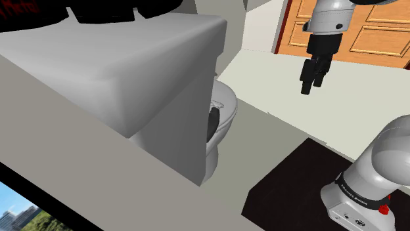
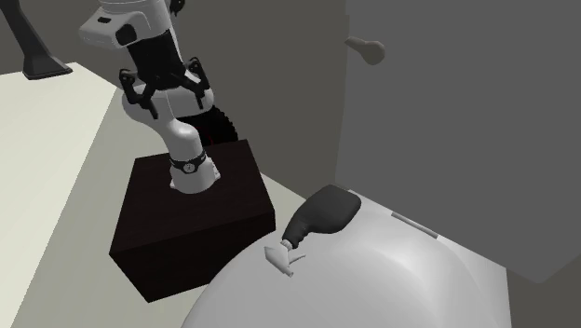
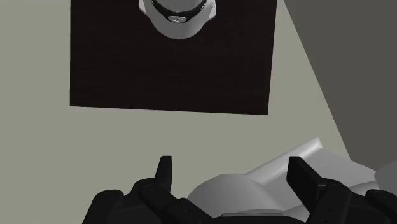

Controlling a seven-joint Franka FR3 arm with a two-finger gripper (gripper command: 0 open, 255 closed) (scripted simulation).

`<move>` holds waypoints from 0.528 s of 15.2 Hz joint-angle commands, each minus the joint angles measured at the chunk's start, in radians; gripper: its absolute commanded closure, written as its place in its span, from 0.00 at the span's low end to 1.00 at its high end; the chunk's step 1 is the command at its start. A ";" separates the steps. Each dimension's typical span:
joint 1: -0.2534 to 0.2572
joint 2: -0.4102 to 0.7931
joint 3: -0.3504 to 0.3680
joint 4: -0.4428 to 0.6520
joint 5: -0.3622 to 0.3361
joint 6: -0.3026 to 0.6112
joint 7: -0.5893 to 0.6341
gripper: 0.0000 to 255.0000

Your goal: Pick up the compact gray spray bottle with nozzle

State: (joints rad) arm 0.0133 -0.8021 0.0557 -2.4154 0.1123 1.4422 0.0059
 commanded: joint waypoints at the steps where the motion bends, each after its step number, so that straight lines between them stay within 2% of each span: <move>1: 0.000 0.000 0.000 0.000 0.000 0.000 0.000 0.00; 8: -0.032 0.109 0.188 -0.017 0.123 0.201 0.326 0.00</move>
State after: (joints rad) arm -0.0130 -0.7175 0.2142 -2.4369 0.2182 1.6083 0.2781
